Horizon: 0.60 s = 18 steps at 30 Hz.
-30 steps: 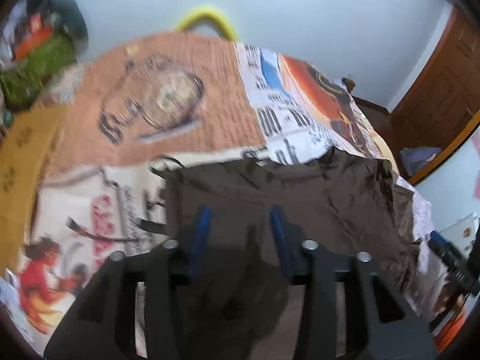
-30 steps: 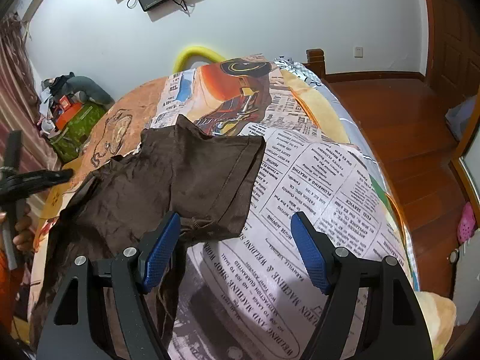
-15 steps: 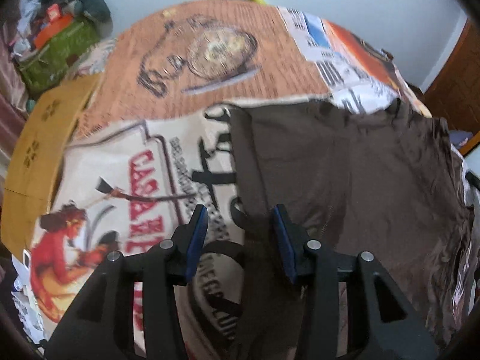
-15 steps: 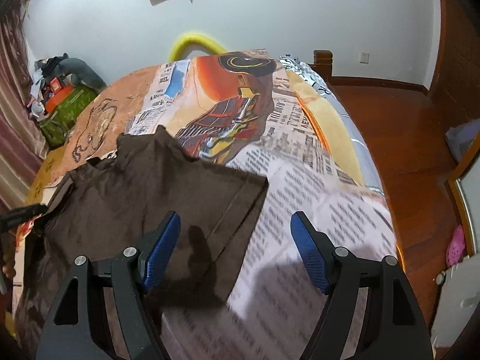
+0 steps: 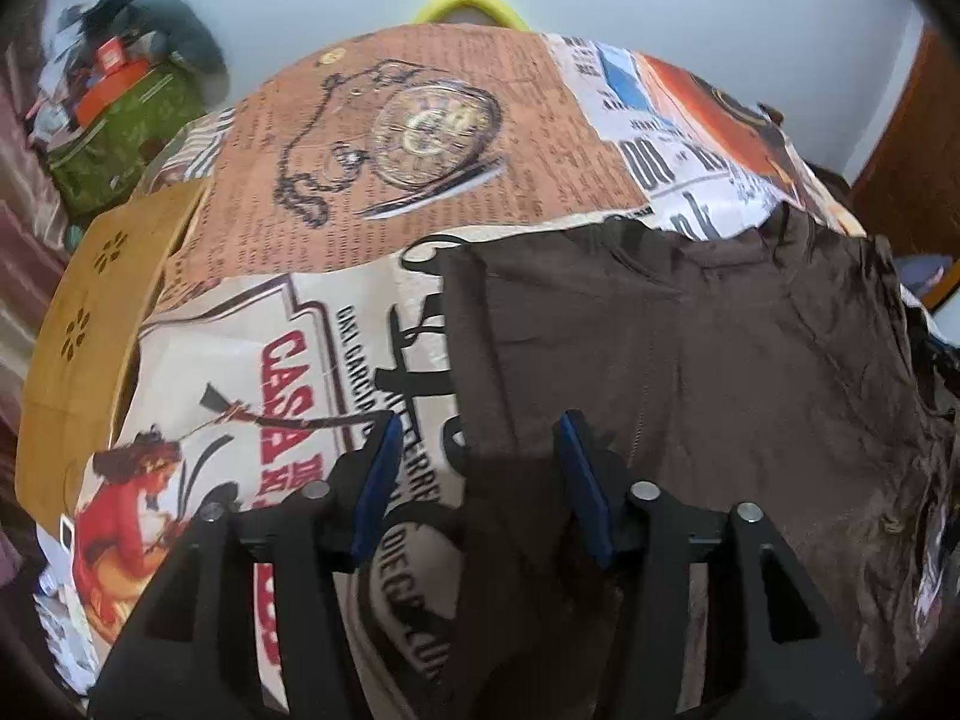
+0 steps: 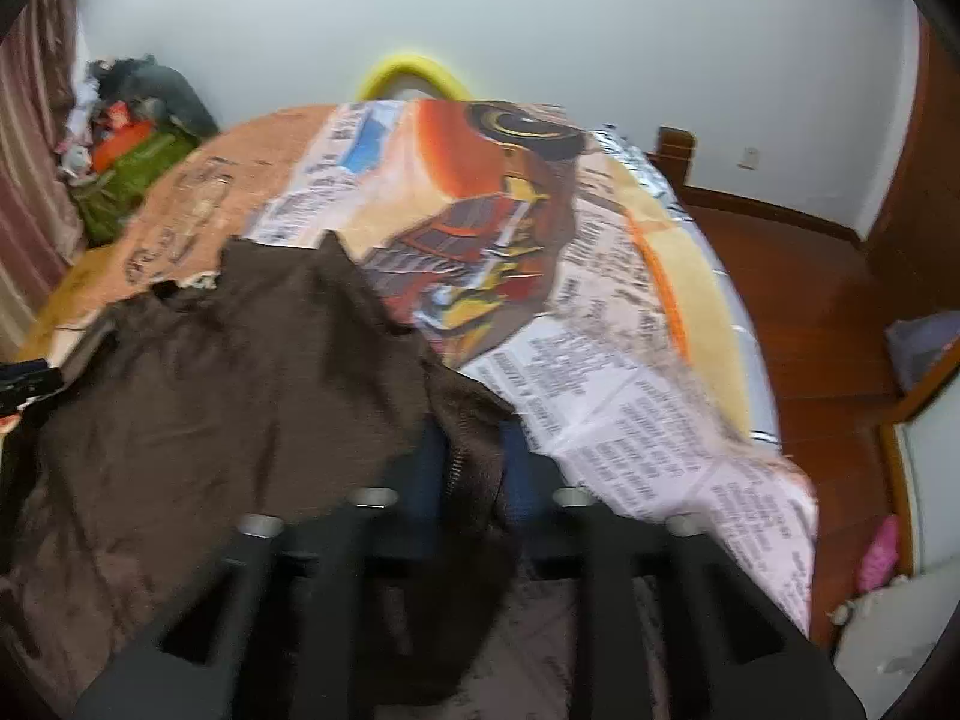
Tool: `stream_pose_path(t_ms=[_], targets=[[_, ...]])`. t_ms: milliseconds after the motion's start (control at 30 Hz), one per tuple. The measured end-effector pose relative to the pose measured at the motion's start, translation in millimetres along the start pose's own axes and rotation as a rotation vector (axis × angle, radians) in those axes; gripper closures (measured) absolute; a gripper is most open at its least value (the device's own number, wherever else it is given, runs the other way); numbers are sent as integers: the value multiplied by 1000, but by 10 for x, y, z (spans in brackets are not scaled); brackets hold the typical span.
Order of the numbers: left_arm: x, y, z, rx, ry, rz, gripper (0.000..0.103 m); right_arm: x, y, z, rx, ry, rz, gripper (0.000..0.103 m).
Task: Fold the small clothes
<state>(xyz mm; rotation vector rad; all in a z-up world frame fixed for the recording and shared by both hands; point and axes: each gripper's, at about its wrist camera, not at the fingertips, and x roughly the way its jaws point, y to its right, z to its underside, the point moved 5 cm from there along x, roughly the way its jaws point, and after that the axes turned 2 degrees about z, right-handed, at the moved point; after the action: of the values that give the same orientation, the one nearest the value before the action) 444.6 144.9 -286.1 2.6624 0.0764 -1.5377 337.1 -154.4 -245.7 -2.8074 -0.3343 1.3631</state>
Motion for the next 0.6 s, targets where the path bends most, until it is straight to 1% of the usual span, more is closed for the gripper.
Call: stream_pose_path(t_ms=[67,133,233,400,500,600], targets=[[-31,-61,39,-13,-2,-13,48,-19,-27,6,-11,14,14,94],[-81,-104,90,-10,1,-30,48,-48,-49,1,-2,15,5,95],[-206,-161,153,-5,17,-46,48,-136,-115,-44,20,13,-41,95],[-383,-241,168,-52,38,-29,47,-433,-385,-190,-41,65,-80,95],[-458,-242,172,-48,50,-41,47,-549,-551,-275,-42,76,-121,95],[-520,-242,222,-33,53,-52,46,-553,-727,-343,-31,69,-161,95]])
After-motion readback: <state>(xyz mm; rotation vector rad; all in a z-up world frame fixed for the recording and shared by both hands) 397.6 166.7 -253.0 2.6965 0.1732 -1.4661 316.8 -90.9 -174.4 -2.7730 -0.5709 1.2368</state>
